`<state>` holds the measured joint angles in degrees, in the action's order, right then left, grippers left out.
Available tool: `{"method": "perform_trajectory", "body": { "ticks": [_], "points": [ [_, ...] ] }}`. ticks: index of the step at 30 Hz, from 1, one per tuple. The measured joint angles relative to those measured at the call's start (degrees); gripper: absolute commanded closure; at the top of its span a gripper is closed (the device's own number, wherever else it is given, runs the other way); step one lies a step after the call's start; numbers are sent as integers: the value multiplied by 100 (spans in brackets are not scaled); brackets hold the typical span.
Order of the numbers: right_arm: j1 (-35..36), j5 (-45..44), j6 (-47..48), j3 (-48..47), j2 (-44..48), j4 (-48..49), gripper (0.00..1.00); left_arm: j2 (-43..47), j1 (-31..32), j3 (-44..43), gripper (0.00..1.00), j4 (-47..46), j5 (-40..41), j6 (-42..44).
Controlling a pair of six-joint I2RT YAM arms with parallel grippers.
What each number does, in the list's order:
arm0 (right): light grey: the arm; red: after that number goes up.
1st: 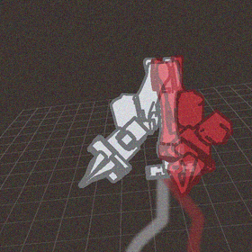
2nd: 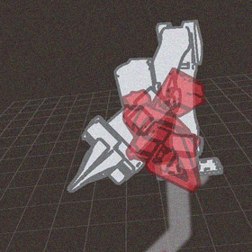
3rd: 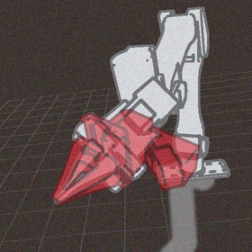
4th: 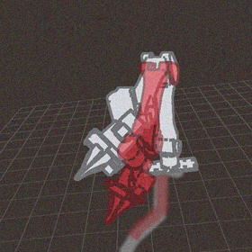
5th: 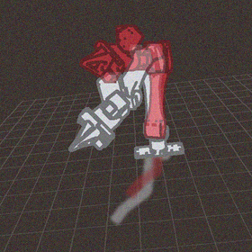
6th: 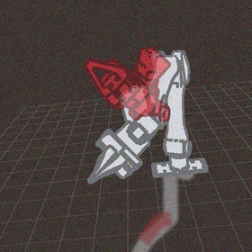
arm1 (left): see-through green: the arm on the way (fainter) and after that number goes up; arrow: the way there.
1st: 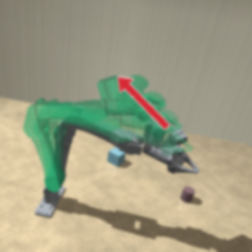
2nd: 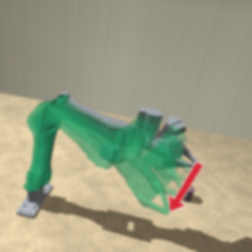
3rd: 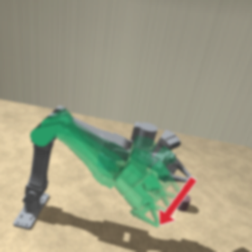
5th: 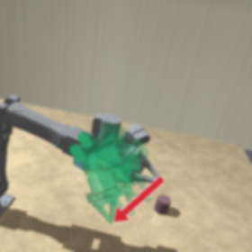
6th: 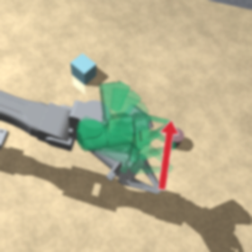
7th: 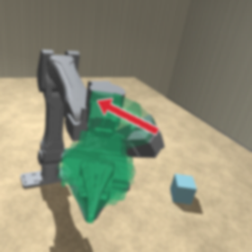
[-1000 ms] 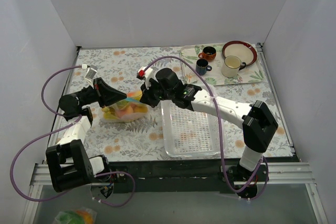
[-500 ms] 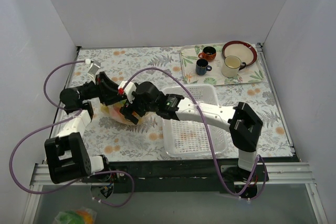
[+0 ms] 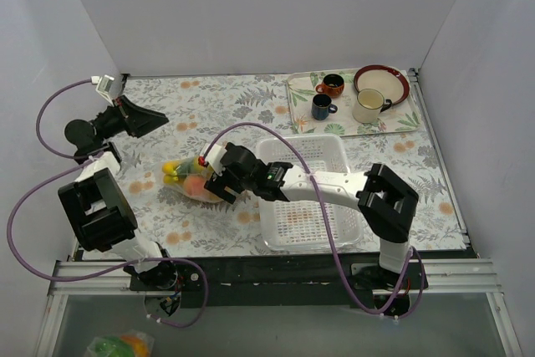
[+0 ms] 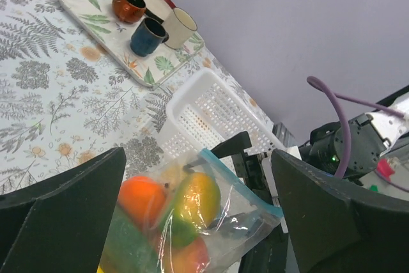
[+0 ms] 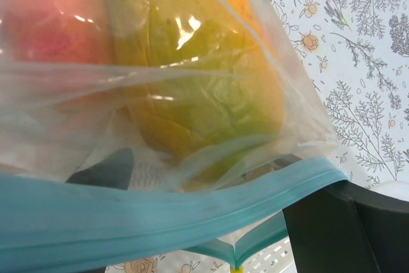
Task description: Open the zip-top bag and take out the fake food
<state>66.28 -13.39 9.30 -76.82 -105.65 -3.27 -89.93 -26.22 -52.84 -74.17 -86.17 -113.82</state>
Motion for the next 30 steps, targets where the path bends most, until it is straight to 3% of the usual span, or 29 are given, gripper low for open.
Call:
{"method": "perform_trajectory", "body": {
  "ticks": [11,14,20,30],
  "points": [
    [-164,254,-162,0,-308,33,10,-76,-378,1600,24,2,20,-20],
    [-205,428,-278,83,-345,111,17,-76,-361,1893,21,2,17,-48],
    [-221,894,-507,273,-409,358,26,-76,-378,2385,2,-26,85,-20],
    [-243,1449,-782,273,-540,721,34,-374,-358,2699,2,-31,118,9]
  ]
}}
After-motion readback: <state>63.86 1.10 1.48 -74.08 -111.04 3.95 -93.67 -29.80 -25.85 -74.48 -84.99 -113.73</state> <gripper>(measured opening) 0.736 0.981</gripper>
